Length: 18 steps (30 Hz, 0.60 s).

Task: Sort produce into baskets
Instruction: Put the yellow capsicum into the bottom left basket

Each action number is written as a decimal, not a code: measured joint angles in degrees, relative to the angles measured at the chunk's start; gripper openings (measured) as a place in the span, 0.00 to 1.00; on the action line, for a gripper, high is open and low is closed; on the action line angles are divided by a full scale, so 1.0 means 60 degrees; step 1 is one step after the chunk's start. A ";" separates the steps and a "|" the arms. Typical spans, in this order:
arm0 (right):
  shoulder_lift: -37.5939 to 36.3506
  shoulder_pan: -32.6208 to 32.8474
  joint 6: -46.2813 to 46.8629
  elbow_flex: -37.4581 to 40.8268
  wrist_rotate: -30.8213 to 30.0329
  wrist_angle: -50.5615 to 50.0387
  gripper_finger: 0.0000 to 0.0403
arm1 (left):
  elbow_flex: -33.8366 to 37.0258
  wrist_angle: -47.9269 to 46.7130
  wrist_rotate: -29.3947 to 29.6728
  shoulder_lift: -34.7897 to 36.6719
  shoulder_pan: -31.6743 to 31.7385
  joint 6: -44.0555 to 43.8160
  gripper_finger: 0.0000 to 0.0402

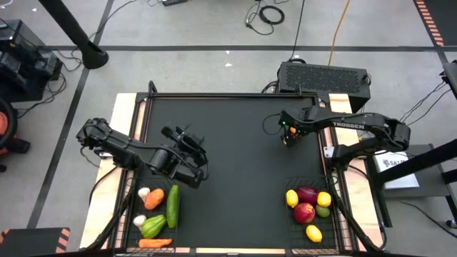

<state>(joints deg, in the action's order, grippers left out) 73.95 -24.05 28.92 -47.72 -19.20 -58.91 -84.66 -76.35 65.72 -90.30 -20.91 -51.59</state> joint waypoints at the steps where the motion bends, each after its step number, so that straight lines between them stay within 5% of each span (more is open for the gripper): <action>1: 0.0000 0.0000 -0.0046 0.0000 -0.0003 0.0010 0.76 | 0.0000 0.0000 0.0003 0.0000 0.0000 0.0000 0.78; 18: -0.0004 -0.0511 -0.0217 -0.0007 -0.0048 0.0204 0.52 | 0.0000 0.0003 0.0046 0.0000 0.0007 0.0000 0.78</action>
<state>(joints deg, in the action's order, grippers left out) 73.93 -27.12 27.62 -47.77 -19.49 -57.69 -84.66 -76.34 66.00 -90.30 -20.86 -51.60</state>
